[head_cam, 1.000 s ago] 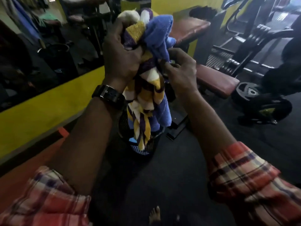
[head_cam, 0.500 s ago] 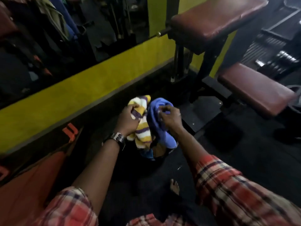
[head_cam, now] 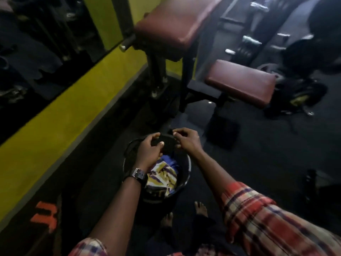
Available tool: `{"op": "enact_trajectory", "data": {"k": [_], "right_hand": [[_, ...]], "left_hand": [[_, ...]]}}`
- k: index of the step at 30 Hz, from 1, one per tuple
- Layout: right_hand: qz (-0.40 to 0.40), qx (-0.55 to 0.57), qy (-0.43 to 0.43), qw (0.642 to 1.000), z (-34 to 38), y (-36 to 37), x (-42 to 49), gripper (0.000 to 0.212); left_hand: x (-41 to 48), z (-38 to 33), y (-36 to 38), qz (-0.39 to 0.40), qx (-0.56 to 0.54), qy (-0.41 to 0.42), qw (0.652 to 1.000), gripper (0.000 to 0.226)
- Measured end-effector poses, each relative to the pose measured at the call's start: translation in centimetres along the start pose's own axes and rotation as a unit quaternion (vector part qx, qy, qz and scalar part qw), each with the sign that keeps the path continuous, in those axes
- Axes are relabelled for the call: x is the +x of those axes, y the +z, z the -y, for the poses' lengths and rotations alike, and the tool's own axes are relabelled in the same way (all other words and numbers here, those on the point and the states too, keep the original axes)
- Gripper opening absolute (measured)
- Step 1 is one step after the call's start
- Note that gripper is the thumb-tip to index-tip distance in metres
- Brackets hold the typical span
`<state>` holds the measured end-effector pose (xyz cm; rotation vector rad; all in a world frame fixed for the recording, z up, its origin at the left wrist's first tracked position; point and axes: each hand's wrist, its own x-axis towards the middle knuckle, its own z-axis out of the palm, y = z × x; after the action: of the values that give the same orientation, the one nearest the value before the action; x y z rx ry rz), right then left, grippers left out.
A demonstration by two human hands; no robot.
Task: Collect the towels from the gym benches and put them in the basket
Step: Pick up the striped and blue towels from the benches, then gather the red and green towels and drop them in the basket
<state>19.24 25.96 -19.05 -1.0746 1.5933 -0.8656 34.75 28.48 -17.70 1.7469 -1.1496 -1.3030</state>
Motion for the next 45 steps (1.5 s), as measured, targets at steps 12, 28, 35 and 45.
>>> {"op": "enact_trajectory", "data": {"k": [12, 28, 35, 45], "right_hand": [[-0.280, 0.110, 0.033, 0.953, -3.5, -14.9, -11.3, 0.023], [-0.598, 0.235, 0.058, 0.764, -23.0, -41.1, -52.6, 0.022], [-0.702, 0.268, 0.074, 0.655, -30.9, -48.0, -67.0, 0.019], [-0.801, 0.297, 0.119, 0.505, -41.9, -60.9, -83.1, 0.021]], "left_hand": [[-5.3, -5.6, 13.9, 0.275, 0.041, 0.096, 0.956, 0.026], [-45.1, -0.9, 43.8, 0.580, 0.082, 0.128, 0.800, 0.018], [-60.0, 2.4, 54.5, 0.687, 0.141, 0.134, 0.701, 0.019], [-79.1, 6.0, 74.3, 0.789, 0.187, 0.113, 0.575, 0.017]]}}
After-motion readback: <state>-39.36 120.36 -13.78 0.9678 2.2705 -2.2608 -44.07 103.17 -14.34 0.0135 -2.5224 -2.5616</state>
